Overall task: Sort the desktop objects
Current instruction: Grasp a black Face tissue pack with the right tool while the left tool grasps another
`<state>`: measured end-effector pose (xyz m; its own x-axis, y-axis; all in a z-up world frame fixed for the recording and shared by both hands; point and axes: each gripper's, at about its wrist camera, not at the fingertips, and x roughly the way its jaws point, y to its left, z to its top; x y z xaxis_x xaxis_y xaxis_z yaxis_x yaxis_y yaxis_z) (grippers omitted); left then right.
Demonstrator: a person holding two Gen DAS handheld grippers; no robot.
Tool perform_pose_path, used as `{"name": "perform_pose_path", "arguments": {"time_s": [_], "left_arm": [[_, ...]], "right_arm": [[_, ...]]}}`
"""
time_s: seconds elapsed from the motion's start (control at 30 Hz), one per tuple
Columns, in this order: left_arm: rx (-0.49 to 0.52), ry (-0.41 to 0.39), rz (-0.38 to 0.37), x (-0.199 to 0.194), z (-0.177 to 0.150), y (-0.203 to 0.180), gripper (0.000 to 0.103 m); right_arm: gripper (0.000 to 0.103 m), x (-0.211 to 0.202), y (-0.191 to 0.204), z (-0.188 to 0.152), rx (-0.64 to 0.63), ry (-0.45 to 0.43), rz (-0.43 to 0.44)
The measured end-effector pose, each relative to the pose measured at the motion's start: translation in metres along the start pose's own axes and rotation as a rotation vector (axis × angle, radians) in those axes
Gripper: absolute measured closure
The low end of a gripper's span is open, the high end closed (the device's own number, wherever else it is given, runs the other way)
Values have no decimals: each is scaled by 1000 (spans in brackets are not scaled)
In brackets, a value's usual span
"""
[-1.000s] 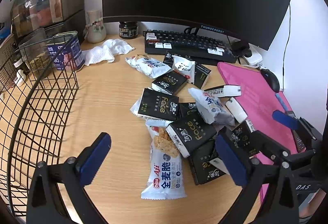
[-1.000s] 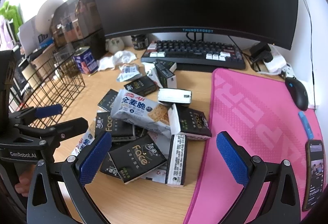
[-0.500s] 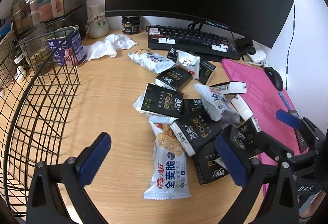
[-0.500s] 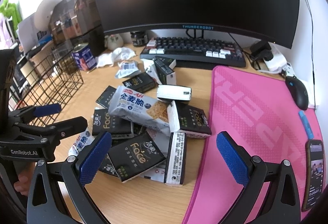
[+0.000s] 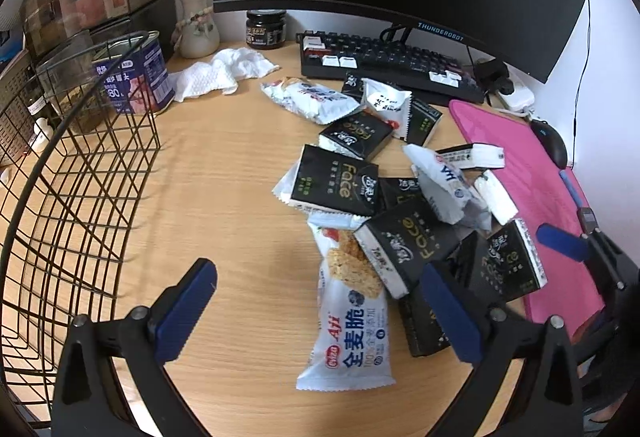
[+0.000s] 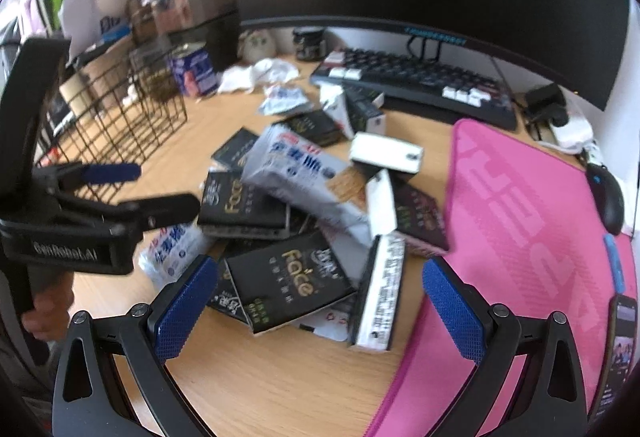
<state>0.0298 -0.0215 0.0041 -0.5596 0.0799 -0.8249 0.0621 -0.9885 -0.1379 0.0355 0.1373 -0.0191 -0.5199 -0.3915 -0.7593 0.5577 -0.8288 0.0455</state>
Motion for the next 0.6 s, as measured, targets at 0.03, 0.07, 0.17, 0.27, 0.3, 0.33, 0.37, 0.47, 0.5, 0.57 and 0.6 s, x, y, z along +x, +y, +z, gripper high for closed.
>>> {"name": "perform_pose_path", "arguments": {"time_s": [0.03,0.07,0.17,0.27,0.3,0.33,0.37,0.47,0.5,0.57,0.6], "left_arm": [[-1,2,2,1,0,0,2],[-3,4,3,2,0,1,2],[-7,13,2,5,-1,2,2],[-3,22,0,8,-2,2,2],[-3,26,-1,9,-2,2,2],[-3,30,-3,11,-2,1,2],[-2,33,-5,13,-2,0,2],[0,43,-8,16,-3,-1,2],[1,45,-6,17,-3,-1,2],[3,48,-5,19,-2,-2,2],[6,49,-5,20,-2,-3,2]], "right_arm": [[0,3,1,-1,-4,6,1],[0,7,2,-2,-6,12,2],[0,19,2,-6,10,36,9],[0,26,-1,-7,29,42,6],[0,28,-2,-7,38,39,11],[0,29,-3,-7,45,37,16],[0,30,-4,-7,49,40,20],[15,32,-6,-6,48,39,9],[21,31,-6,-6,43,40,11],[22,30,-7,-5,35,43,25],[23,30,-6,-5,31,45,29]]}}
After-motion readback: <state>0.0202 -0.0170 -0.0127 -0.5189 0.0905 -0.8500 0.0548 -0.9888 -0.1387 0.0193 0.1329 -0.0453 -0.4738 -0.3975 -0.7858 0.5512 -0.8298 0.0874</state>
